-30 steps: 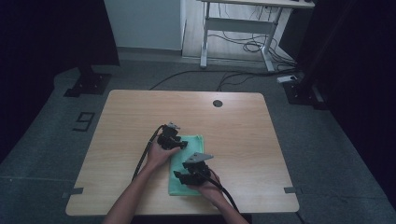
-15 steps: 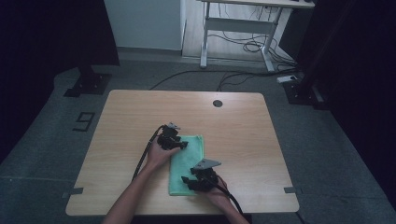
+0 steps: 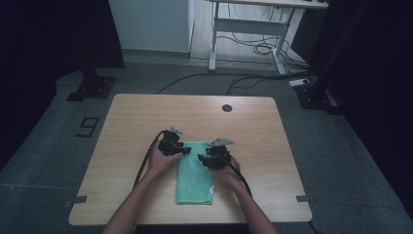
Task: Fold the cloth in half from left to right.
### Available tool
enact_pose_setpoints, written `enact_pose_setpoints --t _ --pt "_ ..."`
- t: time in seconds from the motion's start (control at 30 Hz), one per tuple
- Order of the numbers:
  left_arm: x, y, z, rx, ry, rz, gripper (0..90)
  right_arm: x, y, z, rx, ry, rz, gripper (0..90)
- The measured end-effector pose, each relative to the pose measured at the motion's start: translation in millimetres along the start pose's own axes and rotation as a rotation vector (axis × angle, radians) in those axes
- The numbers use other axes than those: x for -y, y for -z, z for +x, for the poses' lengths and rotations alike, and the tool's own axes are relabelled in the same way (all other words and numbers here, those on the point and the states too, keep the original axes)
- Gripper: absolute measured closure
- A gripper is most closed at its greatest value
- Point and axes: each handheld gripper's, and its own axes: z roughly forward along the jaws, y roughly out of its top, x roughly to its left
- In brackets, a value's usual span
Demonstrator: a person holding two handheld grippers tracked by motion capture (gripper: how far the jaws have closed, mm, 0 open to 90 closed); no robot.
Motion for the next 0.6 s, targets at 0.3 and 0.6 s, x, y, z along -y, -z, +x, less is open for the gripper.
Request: enact_pose_setpoints --t 0.3,0.6 --pt "0.8 0.6 3.4 0.014 0.009 0.0 51.3 -6.0 -20.0 -26.5 0.052 -0.037 0.02 51.7" --pt "1.2 0.9 -1.8 -0.013 -0.001 -0.007 49.9 -2.1 -16.3 -35.4 0.072 -0.048 0.034 50.6"
